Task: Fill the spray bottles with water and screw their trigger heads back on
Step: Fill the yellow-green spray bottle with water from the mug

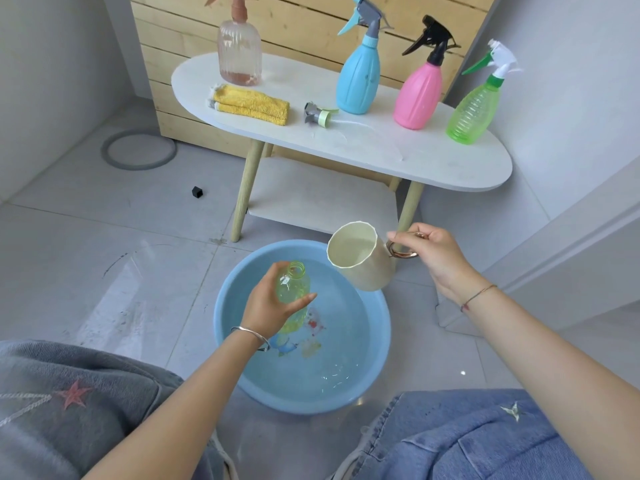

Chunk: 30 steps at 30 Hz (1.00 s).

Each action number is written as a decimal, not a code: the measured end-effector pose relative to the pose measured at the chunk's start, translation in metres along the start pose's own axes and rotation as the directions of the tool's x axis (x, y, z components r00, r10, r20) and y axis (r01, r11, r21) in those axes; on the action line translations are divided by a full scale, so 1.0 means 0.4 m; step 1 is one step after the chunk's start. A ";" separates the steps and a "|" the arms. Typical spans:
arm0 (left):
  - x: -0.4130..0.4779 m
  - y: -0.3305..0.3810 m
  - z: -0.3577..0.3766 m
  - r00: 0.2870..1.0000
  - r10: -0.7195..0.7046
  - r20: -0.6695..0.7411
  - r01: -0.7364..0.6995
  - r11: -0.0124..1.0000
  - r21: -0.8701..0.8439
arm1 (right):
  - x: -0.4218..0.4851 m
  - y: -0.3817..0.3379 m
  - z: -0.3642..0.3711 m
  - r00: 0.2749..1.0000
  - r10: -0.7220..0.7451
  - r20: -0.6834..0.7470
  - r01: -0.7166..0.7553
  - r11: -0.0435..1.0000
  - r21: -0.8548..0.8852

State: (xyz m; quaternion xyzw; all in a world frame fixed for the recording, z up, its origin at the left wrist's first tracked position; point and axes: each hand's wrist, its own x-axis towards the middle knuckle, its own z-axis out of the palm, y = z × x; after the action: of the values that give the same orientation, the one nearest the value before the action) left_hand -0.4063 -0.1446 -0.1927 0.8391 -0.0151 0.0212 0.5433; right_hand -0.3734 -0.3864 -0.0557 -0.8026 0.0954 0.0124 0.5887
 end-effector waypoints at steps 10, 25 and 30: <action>-0.015 0.019 0.019 0.998 0.034 0.047 -0.037 0.997 0.065 | -0.045 -0.023 0.037 0.998 -0.057 -0.009 0.056 0.996 -0.072; -0.014 0.003 0.040 0.998 0.003 0.055 -0.009 0.995 0.100 | -0.056 -0.072 0.065 0.958 -0.287 0.022 0.278 0.902 -0.330; -0.016 -0.004 0.041 0.999 -0.005 0.054 0.000 0.994 0.105 | -0.057 -0.081 0.070 0.935 -0.354 0.027 0.338 0.865 -0.371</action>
State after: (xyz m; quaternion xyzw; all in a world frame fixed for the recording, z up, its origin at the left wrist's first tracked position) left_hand -0.4123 -0.1589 -0.2014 0.8669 -0.0277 -0.0016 0.4977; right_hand -0.3875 -0.3473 -0.0307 -0.9031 -0.0417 -0.0922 0.4173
